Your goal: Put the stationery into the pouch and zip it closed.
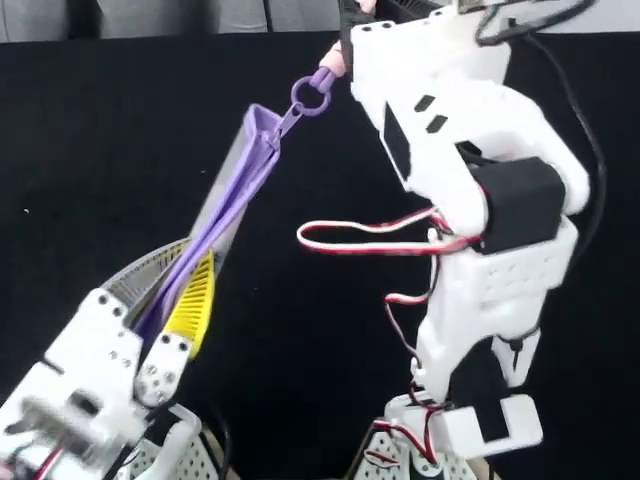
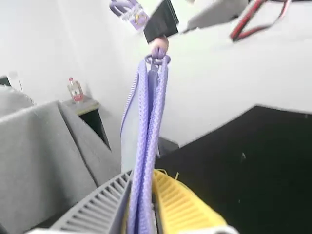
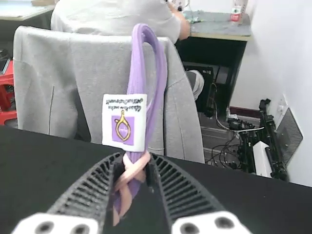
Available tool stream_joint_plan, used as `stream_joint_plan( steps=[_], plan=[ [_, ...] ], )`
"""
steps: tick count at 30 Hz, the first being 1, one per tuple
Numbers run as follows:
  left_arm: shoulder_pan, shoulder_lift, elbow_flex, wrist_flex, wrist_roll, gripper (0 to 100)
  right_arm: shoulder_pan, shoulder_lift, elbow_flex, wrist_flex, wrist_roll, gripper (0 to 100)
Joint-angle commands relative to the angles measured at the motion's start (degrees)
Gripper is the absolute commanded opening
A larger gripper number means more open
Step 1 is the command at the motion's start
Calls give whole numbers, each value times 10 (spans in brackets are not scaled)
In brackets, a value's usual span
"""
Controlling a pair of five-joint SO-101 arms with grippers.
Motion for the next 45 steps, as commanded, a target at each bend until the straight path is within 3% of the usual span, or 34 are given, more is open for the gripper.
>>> stream_joint_plan(
  steps=[1,21,25,45],
  plan=[
    [3,-32,-116,1,-1,28,78,44,0,-31,-4,11],
    [-6,-31,-236,-17,-1,27,100,297,-5,-94,-4,11],
    [-44,-31,-238,-46,0,27,122,342,-5,-97,-4,11],
    [-49,-31,-238,-56,35,27,242,468,-5,-51,1,11]
  ],
)
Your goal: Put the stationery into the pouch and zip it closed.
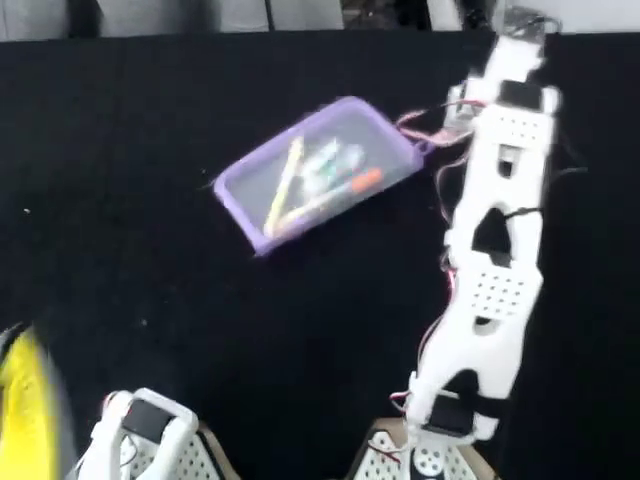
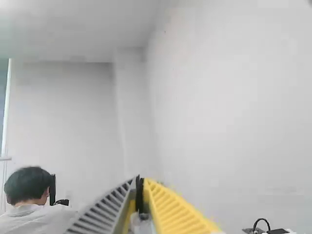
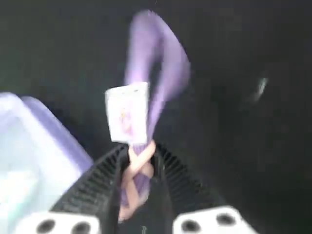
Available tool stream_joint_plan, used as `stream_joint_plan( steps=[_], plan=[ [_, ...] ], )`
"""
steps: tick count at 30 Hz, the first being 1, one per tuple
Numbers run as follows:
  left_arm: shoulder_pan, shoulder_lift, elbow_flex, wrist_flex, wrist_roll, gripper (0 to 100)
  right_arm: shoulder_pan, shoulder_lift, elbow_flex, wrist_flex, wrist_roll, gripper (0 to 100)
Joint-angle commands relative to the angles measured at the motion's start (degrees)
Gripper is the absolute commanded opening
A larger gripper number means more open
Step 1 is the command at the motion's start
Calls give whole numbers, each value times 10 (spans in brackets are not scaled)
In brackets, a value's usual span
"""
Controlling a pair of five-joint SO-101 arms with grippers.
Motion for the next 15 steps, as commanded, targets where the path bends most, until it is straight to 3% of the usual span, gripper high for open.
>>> stream_joint_plan(
  steps=[1,7,15],
  plan=[
    [-3,7,-16,-8,7,27,21,-14,-15,10,0,11],
    [0,7,6,-4,7,29,8,-14,-15,32,31,11],
    [-2,6,182,-6,7,30,-30,-30,-80,193,110,11]
  ],
)
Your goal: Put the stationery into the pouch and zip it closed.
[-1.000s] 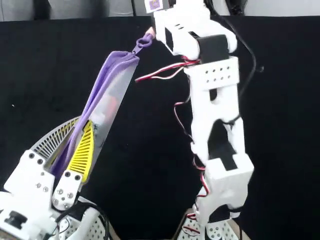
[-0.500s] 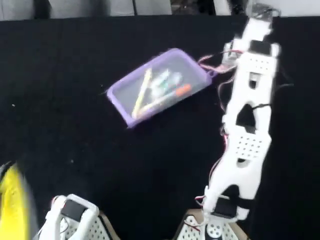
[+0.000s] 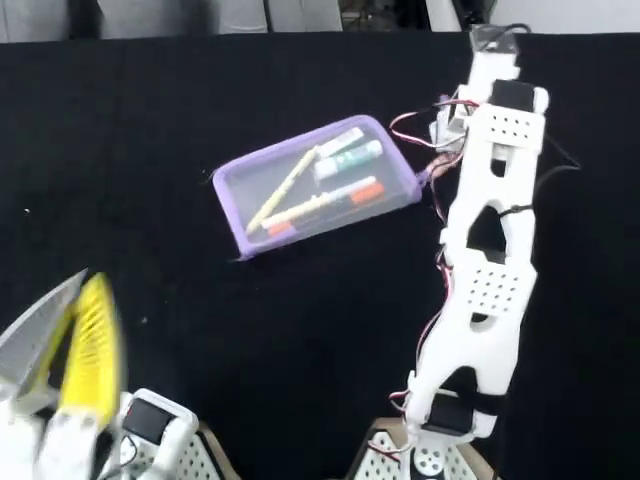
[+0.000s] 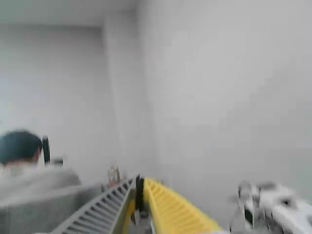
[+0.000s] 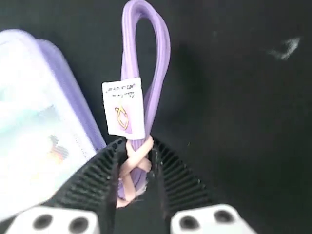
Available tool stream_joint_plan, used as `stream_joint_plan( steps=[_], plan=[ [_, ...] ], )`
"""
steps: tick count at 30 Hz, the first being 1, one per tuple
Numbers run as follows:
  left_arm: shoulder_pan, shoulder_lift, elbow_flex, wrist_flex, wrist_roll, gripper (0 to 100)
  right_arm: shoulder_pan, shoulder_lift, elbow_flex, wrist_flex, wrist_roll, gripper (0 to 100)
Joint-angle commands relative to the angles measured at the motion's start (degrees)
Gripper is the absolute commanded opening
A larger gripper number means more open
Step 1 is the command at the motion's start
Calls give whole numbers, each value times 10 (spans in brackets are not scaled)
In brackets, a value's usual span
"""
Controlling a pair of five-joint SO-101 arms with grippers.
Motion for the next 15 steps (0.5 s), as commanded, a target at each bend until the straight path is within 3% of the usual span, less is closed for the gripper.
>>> stream_joint_plan(
  steps=[1,4,11,15],
  plan=[
    [-2,5,97,-6,7,30,-14,-39,-76,77,25,11],
    [0,5,160,-7,7,30,-11,-42,-133,138,48,11],
    [-4,5,272,-9,57,30,-7,-47,-140,139,99,12],
    [-9,5,353,-53,55,38,-30,-49,-103,139,131,43]
  ],
)
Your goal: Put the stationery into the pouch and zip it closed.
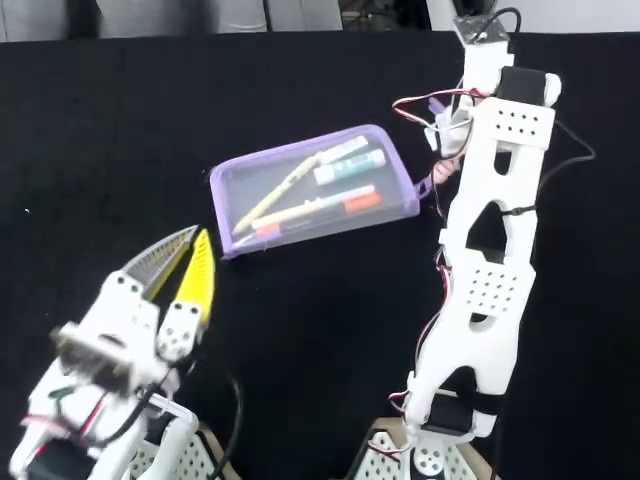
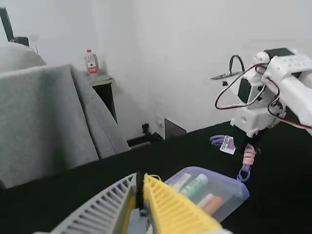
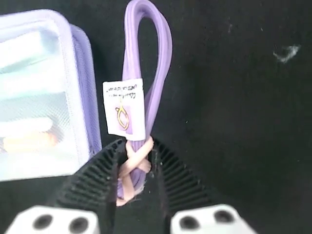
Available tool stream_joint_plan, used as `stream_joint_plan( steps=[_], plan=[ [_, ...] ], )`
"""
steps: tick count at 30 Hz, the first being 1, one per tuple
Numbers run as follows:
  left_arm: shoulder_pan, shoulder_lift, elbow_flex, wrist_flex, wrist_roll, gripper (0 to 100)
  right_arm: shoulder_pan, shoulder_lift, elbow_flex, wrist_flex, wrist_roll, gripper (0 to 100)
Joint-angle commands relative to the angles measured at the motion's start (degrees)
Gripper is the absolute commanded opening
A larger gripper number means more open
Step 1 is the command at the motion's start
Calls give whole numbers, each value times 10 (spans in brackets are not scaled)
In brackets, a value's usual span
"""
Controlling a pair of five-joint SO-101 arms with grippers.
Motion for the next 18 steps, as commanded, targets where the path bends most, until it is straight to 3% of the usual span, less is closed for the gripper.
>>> stream_joint_plan(
  steps=[1,5,10,18],
  plan=[
    [-23,5,79,-50,11,60,-27,-48,12,16,21,67],
    [-77,5,134,-91,15,179,-34,-48,16,16,23,194],
    [-113,5,147,-100,55,188,-45,-49,-30,15,12,297],
    [-114,5,111,-99,55,189,-75,-49,-181,16,-62,355]
  ],
)
